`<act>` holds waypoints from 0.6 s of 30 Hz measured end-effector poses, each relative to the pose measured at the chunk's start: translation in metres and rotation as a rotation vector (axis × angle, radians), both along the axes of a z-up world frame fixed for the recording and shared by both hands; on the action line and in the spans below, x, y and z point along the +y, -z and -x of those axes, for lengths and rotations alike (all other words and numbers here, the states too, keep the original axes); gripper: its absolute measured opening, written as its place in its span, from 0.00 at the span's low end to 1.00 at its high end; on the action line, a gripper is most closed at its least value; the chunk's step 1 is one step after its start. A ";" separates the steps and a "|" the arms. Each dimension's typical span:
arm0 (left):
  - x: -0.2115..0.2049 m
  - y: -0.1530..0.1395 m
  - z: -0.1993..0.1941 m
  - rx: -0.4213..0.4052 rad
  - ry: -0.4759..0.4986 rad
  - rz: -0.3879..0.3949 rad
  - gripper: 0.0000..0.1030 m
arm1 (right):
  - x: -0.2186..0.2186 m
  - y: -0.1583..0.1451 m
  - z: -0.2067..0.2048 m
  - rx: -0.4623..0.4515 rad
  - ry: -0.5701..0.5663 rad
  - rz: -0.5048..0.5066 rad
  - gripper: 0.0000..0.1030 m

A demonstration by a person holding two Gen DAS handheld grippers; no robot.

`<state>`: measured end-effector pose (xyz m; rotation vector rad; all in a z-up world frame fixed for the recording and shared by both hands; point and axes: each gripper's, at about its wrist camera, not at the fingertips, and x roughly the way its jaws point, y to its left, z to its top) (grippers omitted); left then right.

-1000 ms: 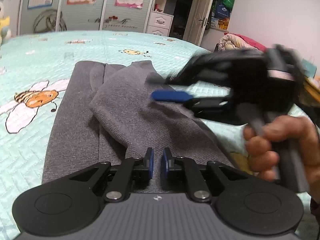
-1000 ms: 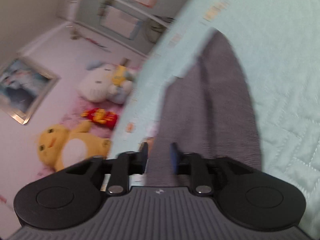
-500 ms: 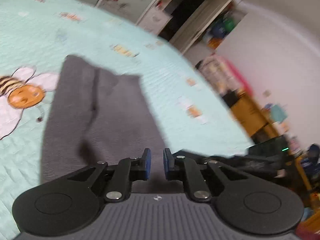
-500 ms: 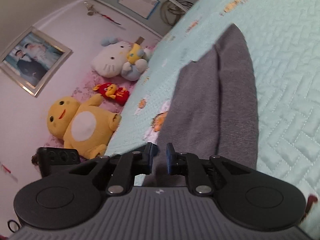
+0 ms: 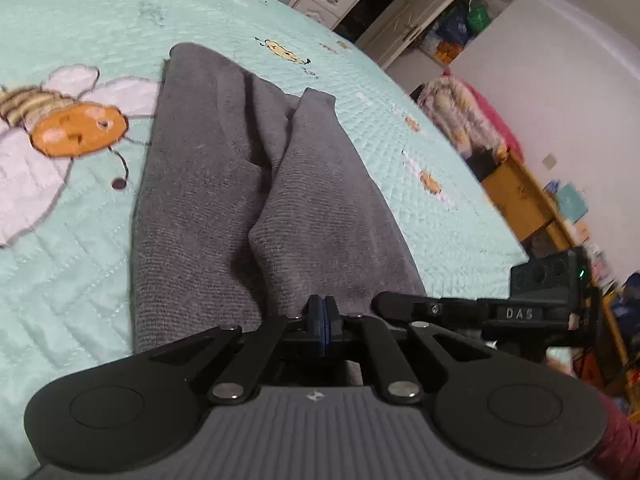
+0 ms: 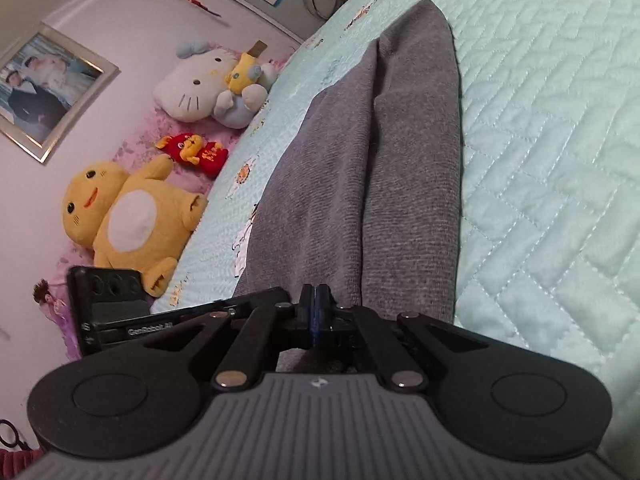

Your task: Fold clothes

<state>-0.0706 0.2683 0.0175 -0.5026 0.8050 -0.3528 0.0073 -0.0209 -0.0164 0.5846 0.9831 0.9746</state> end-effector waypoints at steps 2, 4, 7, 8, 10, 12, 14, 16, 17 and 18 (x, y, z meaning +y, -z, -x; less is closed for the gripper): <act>0.007 -0.013 0.009 -0.023 0.016 0.008 0.16 | -0.009 -0.006 0.000 0.004 -0.007 -0.018 0.03; 0.020 -0.025 0.017 -0.077 0.012 0.057 0.31 | -0.024 -0.011 -0.002 -0.017 0.012 -0.053 0.09; 0.050 -0.030 0.018 -0.117 -0.057 0.164 0.34 | -0.052 -0.015 -0.017 -0.026 0.109 -0.092 0.21; 0.059 -0.026 0.011 -0.105 -0.104 0.170 0.36 | -0.057 -0.013 -0.025 -0.024 0.144 -0.078 0.24; 0.077 -0.014 -0.008 -0.066 -0.200 0.174 0.39 | -0.059 -0.006 -0.045 -0.013 0.190 -0.034 0.27; 0.094 -0.001 -0.027 -0.027 -0.296 0.178 0.38 | -0.058 0.002 -0.065 0.006 0.220 0.000 0.26; 0.104 0.011 -0.049 0.009 -0.334 0.191 0.38 | -0.050 0.008 -0.084 0.032 0.221 -0.022 0.26; 0.109 0.018 -0.073 0.018 -0.334 0.207 0.39 | -0.040 0.013 -0.103 0.053 0.212 -0.048 0.26; 0.111 0.021 -0.084 0.019 -0.334 0.222 0.39 | -0.034 0.015 -0.113 0.052 0.201 -0.046 0.26; 0.113 0.023 -0.095 0.021 -0.327 0.239 0.40 | -0.028 0.016 -0.123 0.053 0.191 -0.045 0.26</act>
